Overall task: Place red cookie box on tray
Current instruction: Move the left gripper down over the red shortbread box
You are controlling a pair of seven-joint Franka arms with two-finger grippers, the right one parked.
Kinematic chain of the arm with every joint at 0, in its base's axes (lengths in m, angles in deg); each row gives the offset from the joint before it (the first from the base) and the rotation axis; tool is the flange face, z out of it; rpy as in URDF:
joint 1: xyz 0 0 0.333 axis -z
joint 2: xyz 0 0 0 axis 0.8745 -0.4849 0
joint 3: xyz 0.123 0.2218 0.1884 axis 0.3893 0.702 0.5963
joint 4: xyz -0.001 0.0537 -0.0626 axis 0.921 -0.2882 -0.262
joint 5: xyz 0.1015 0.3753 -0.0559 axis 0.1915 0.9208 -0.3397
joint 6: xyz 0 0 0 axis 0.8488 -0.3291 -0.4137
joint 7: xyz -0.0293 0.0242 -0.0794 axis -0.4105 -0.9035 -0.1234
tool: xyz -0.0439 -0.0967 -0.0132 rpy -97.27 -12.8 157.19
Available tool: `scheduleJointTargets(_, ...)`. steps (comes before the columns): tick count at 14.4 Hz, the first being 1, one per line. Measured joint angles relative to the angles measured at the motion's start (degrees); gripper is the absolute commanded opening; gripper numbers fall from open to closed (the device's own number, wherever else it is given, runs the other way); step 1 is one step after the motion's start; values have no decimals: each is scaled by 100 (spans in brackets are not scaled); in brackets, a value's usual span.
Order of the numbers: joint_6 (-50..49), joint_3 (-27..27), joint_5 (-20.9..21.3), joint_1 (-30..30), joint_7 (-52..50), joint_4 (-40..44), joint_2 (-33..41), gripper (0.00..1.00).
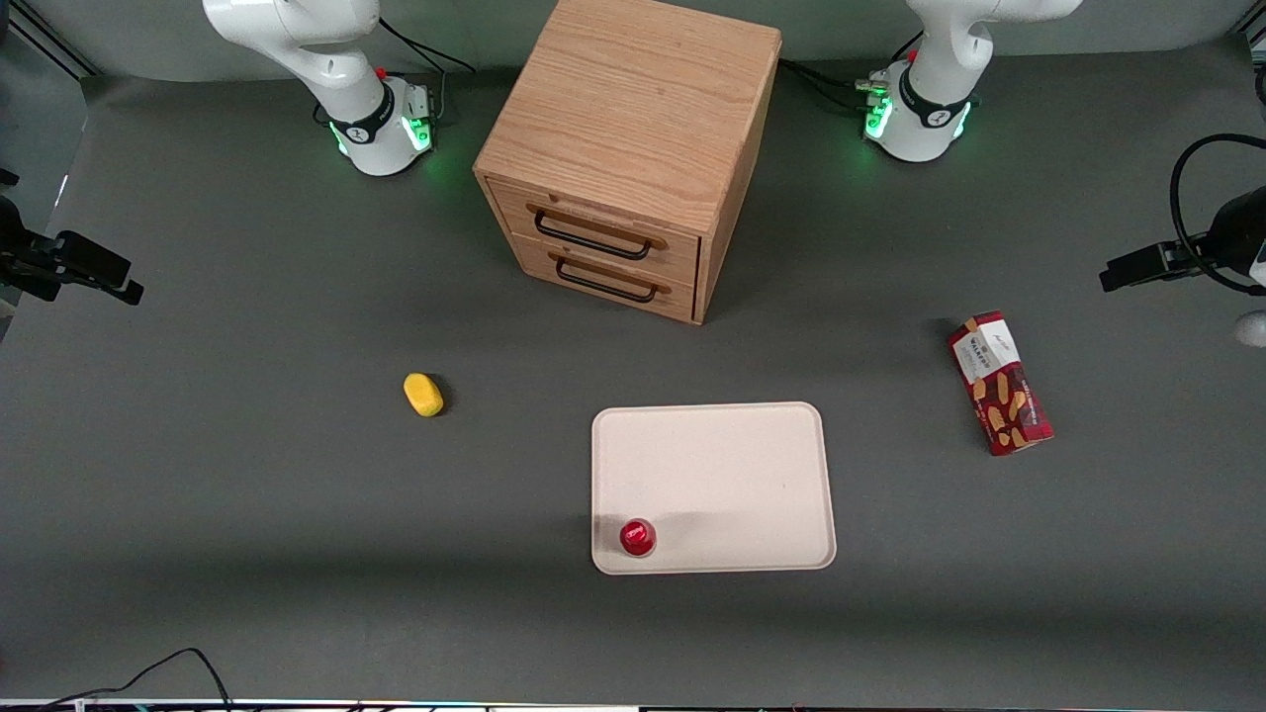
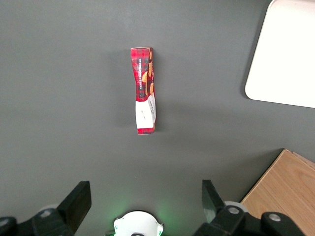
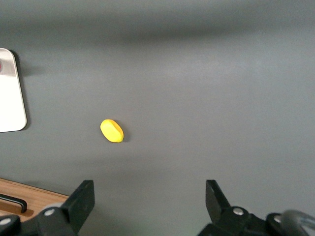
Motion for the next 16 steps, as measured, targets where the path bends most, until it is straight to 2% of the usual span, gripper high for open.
scheduleJointTargets(11, 127, 49, 3, -7, 302, -127, -125, 100)
scheduleJointTargets(13, 838, 72, 4, -14, 330, -667, -199, 100)
scheduleJointTargets(16, 2691, 200, 2, -32, 498, -1975, -361, 100)
